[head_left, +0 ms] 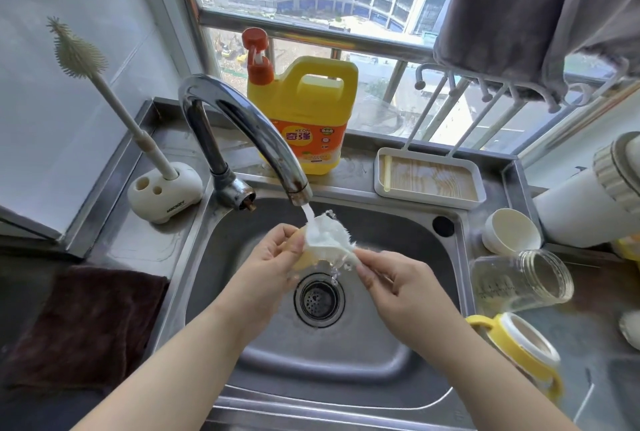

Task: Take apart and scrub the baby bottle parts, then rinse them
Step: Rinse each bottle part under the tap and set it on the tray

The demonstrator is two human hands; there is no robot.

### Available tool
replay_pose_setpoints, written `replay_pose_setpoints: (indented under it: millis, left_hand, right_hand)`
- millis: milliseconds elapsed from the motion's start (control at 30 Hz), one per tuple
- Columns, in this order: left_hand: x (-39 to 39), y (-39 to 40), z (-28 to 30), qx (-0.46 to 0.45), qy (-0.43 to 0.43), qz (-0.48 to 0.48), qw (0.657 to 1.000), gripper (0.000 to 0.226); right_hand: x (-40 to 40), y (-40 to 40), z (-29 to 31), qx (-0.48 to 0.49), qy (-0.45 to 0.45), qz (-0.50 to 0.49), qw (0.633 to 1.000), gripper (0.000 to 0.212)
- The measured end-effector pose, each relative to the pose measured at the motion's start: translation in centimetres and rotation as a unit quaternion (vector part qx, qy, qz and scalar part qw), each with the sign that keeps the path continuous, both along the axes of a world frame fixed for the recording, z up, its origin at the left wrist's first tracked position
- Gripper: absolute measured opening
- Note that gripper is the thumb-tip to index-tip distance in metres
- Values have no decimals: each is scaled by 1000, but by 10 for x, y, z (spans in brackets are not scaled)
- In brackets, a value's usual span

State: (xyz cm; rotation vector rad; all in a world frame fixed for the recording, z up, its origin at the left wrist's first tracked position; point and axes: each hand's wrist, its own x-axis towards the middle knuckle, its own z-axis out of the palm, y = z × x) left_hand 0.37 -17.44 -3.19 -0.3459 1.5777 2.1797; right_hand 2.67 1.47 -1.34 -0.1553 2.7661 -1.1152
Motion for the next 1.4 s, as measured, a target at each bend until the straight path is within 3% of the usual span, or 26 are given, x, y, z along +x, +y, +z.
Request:
replay_pose_setpoints:
  millis: [200,400,500,600,667,733,900,1067,1233,1400]
  left_hand:
    - [-3,-6,-7,-17,4,4,1000,15]
    - [-5,-4,0,75,-53,26,995,28]
    - [-8,-3,1,73,-52,10,996,36]
    - [-8,-6,1,18,-27,-29,999,16]
    - [-9,-8,-4,-42,0,-36,998,29]
    - [-9,-8,-3,-61,16,-33,997,27]
    - [-10,-6,-2,-21,18,-3,1000,16]
    - [-8,-3,4,96,3,42,995,13]
    - [-10,0,0,68,-41,52,996,22]
    - [-9,-3,-2,29,-55,63,996,12]
  right_hand:
    - [0,3,-7,0,-16,-17,1000,25]
    - [-4,4,0,-56,-23,-26,998,22]
    - [-4,1,4,-58,-9,-16,998,23]
    - [-5,5,3,-49,-16,-14,999,22]
    - [-4,8,0,-24,-27,-21,999,21]
    - [-2,7,-1,-22,-30,-29,999,21]
    - [-4,5,-2,-18,-23,-33,999,27]
    - [0,2,7,-77,-36,-37,996,26]
    - [3,3,3,-62,-59,-38,996,26]
    - [8,10,-3,-21,-76,-45,996,21]
